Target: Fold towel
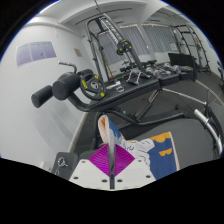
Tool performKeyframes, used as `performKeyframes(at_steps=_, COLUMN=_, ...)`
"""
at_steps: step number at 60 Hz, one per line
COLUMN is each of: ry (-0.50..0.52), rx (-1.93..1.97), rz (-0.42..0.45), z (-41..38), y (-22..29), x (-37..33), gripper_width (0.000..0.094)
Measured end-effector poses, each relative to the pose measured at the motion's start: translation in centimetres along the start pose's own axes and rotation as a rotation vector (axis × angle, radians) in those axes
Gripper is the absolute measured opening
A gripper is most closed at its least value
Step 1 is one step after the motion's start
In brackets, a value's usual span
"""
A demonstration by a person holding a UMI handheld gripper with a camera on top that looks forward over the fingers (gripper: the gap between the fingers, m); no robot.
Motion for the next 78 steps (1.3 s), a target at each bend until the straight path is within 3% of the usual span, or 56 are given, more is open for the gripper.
performKeyframes(at_steps=8, ry=-0.092, rx=0.001, rz=0.011, z=6.1, y=0.7, x=-0.9, gripper_width=0.003)
performKeyframes(at_steps=23, ry=-0.25, rx=-0.02, rz=-0.044, z=16.6, y=-3.1, x=0.4, gripper_width=0.0054)
performKeyframes(at_steps=25, ry=-0.247, rx=-0.027, rz=-0.06, z=17.0, y=-3.6, x=0.8, gripper_width=0.0162)
performKeyframes(at_steps=30, ry=-0.297, rx=-0.072, rz=-0.104, z=18.1, y=-4.3, x=0.5, gripper_width=0.088)
performKeyframes(at_steps=33, ry=-0.331, rx=-0.139, rz=-0.074, z=18.0, y=-3.9, x=-0.4, gripper_width=0.0783)
performKeyframes(at_steps=37, ry=-0.341, rx=-0.188, rz=-0.037, z=16.8, y=-3.1, x=-2.8, gripper_width=0.0871)
performKeyframes(at_steps=49, ry=-0.299, rx=-0.22, rz=0.015, z=10.7, y=-2.4, x=-15.1, gripper_width=0.0858)
performKeyframes(at_steps=62, ry=-0.296, rx=-0.247, rz=0.045, z=4.1, y=-5.5, x=-29.1, gripper_width=0.0848)
performKeyframes(at_steps=78, ry=-0.31, rx=-0.295, rz=0.097, z=-0.1, y=-8.7, x=-38.1, gripper_width=0.0855)
Point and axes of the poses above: the point between the fingertips, and its own axes, seen from behind it with the camera up: z to the right, y up, x forward, the way the camera looks, the point moved 10 cm from there along -x, backward, against the way the camera looks, and after that the axes turned 5 degrees about y, right-handed, at the moved point
